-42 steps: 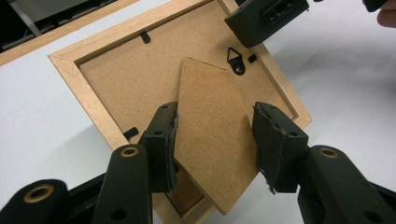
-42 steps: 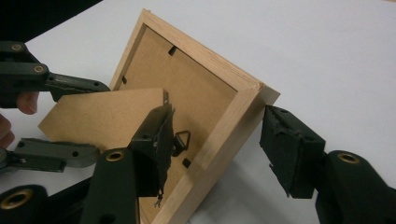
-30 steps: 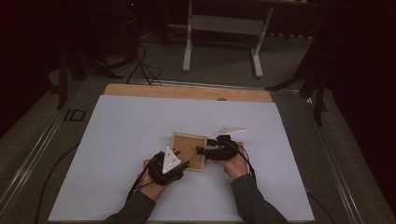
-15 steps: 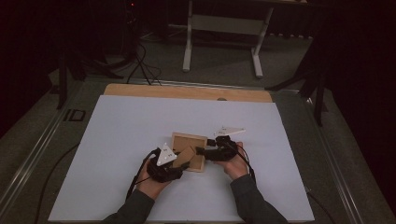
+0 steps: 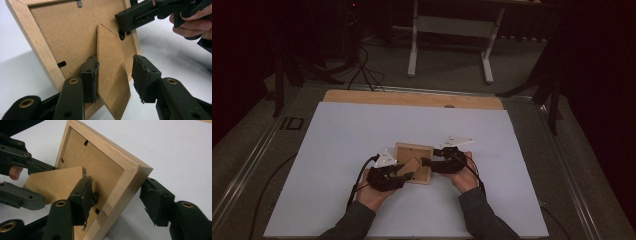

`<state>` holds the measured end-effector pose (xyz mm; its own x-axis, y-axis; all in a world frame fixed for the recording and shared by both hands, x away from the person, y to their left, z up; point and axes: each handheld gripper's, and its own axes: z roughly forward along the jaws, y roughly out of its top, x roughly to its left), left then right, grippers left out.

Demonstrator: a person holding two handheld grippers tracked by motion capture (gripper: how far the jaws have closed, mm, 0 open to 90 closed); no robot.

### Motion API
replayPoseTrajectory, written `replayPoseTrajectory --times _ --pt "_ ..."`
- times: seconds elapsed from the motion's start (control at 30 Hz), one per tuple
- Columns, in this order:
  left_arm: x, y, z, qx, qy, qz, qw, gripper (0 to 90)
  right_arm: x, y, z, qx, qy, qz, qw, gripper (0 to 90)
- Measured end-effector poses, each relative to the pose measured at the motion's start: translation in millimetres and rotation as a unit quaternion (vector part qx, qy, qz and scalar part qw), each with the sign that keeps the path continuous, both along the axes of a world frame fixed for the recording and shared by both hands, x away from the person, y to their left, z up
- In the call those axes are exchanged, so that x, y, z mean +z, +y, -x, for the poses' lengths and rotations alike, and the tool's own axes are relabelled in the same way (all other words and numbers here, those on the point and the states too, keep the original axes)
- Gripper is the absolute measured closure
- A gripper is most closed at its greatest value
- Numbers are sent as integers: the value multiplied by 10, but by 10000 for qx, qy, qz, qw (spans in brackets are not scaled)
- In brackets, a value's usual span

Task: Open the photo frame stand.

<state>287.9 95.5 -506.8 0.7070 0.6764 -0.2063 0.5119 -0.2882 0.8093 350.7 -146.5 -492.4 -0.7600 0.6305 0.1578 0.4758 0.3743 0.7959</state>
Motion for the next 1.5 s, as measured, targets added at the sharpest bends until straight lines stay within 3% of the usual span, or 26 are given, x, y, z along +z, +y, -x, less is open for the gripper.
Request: replayPoseTrajectory --times 0.37,0.8,0.97,1.23,1.5 --pt "-4 -17 -17 -109 149 -85 9998 643 51 -11 35 127 -156 -54 9998 485" --pt "16 -24 12 -235 -18 -178 9996 689 78 -20 36 209 -170 -195 9994 459" --pt "30 -37 30 -341 -117 -246 9990 708 79 -31 25 259 -95 -374 9989 450" --pt "8 -49 19 -245 -142 -421 9987 717 129 -27 69 297 -303 -369 9984 500" --pt "-12 -45 -8 19 -190 -565 9982 744 183 27 138 294 -676 -157 9972 527"
